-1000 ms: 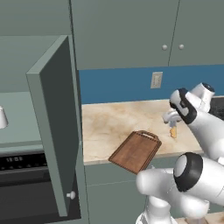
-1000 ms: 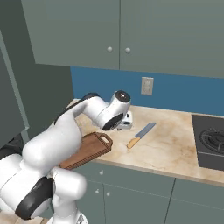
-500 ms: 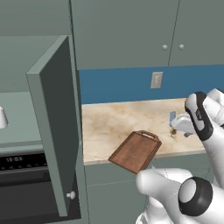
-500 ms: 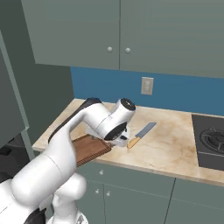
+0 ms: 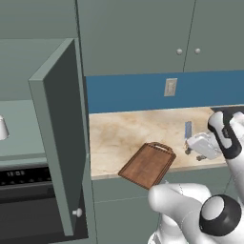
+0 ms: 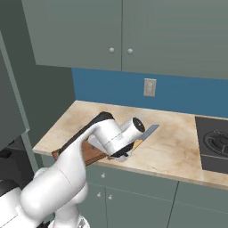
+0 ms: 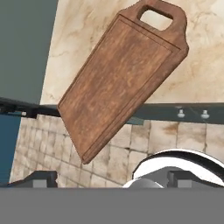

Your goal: Move the cutting board and knife to the sink. Then move spray from the cabinet to the counter.

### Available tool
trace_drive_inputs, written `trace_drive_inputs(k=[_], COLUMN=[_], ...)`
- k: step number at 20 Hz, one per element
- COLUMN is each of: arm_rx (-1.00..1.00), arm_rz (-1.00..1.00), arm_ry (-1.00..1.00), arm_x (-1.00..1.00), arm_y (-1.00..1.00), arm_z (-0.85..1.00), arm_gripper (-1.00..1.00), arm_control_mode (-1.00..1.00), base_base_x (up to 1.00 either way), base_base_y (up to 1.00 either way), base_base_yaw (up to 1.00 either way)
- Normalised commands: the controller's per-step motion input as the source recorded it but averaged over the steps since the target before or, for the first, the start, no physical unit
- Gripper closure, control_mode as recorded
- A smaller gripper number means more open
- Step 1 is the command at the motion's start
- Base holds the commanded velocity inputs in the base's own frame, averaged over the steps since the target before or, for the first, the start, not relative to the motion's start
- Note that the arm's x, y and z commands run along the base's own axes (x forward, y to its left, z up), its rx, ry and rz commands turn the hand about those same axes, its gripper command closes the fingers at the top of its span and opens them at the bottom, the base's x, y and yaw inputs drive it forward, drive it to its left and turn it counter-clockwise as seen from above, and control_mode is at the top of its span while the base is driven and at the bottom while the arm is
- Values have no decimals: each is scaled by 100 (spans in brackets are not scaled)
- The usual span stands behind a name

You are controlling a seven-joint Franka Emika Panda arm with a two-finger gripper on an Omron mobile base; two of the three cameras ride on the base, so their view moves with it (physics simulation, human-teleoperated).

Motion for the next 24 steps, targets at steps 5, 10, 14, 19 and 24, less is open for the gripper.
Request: trace_drive_inputs(k=[5, 10, 14, 19, 24], arm_rx=[14, 16, 21, 22, 21], arm_rz=[-2, -2, -2, -9, -3], arm_ry=[0, 0, 0, 1, 0], arm_x=[0, 0, 0, 0, 1], arm_y=[8, 0, 0, 2, 0], arm_z=[-37, -35, -25, -33, -19], arm_gripper=[-100, -100, -100, -100, -100], arm_control_mode=[-100, -100, -100, -100, -100], base_base_x=[0, 0, 0, 0, 0], base_base_y=[0, 0, 0, 0, 0], base_base_yaw=[0, 0, 0, 0, 0])
